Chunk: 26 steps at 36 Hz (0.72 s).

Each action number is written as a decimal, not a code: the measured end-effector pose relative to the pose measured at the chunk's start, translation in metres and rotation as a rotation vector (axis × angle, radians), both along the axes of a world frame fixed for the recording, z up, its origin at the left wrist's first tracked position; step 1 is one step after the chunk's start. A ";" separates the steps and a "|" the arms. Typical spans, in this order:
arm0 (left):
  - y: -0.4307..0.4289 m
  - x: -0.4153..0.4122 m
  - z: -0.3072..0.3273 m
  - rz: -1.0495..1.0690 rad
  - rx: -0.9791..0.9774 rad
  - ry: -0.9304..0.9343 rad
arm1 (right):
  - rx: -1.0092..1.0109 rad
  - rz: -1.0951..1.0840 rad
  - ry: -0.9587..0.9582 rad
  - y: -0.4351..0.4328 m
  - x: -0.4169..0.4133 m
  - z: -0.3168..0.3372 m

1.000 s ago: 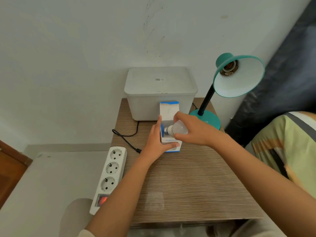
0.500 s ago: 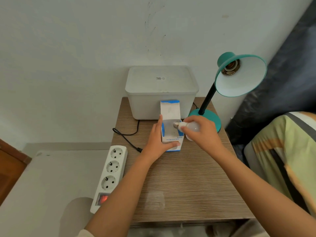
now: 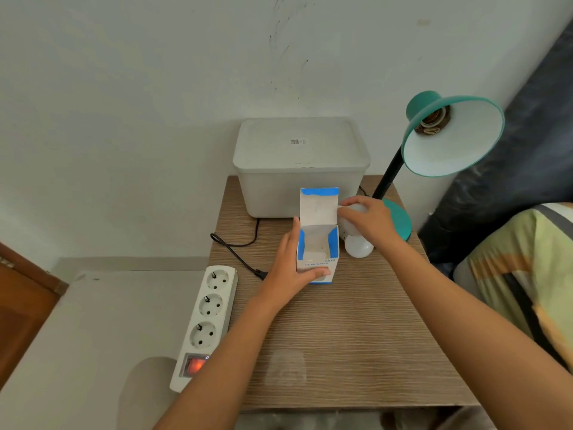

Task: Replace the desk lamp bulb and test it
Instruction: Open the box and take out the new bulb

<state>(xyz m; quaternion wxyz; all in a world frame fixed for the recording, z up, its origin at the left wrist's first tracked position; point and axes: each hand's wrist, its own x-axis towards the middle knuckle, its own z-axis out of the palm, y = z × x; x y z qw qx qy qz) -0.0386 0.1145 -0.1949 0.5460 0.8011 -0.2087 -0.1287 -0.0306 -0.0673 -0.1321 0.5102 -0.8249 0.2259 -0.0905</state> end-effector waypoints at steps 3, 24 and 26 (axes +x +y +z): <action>0.000 0.001 0.001 0.007 -0.003 0.018 | -0.031 0.076 -0.034 -0.003 -0.006 0.002; -0.004 0.000 0.010 0.070 0.180 -0.191 | -0.560 0.069 -0.263 0.024 -0.045 -0.014; -0.003 0.001 0.010 0.055 0.218 -0.224 | -0.585 0.071 -0.253 0.025 -0.045 -0.014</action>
